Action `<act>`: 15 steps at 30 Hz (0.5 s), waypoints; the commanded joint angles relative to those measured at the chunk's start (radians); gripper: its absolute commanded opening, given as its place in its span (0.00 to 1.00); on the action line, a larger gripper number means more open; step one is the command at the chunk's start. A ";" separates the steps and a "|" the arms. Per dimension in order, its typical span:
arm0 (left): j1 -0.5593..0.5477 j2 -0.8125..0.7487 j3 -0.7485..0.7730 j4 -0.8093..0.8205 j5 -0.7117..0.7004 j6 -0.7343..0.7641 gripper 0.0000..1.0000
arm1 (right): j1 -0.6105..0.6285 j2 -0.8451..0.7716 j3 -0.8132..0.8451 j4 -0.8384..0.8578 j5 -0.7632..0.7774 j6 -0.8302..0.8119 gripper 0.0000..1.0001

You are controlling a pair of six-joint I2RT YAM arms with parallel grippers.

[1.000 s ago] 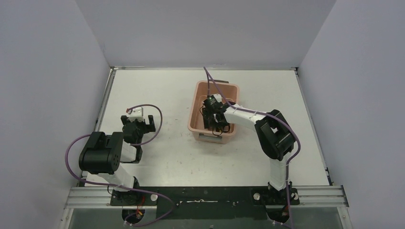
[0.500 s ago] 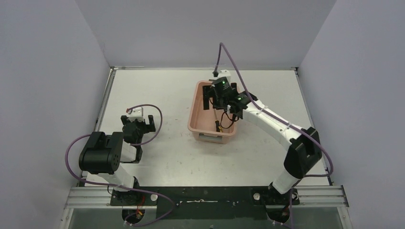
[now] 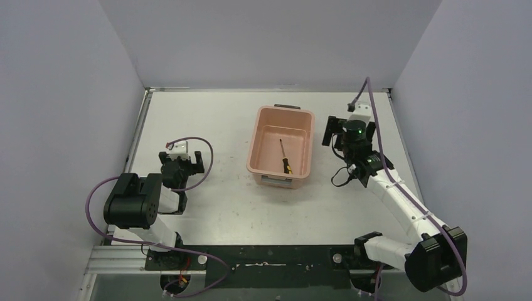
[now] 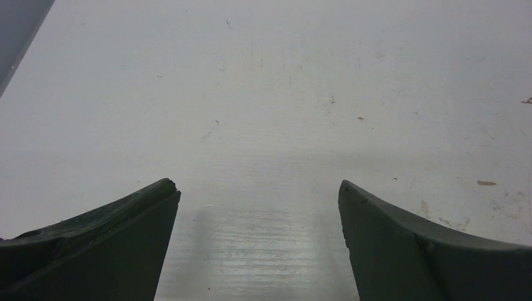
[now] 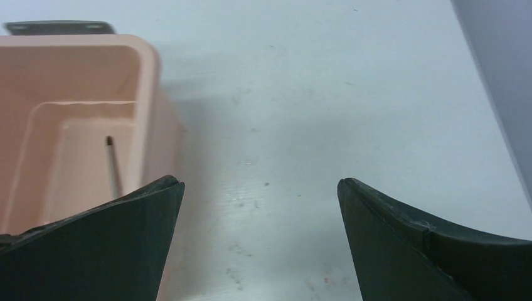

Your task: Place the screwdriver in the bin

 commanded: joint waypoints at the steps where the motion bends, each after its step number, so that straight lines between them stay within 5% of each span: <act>1: -0.002 -0.011 0.020 0.040 0.005 0.000 0.97 | -0.128 -0.100 -0.173 0.214 0.002 -0.045 1.00; 9: -0.002 -0.011 0.018 0.041 0.006 0.001 0.97 | -0.270 -0.240 -0.661 0.726 -0.089 -0.071 1.00; 15: -0.002 -0.011 0.019 0.040 0.006 0.002 0.97 | -0.278 -0.269 -0.753 0.844 -0.099 -0.104 1.00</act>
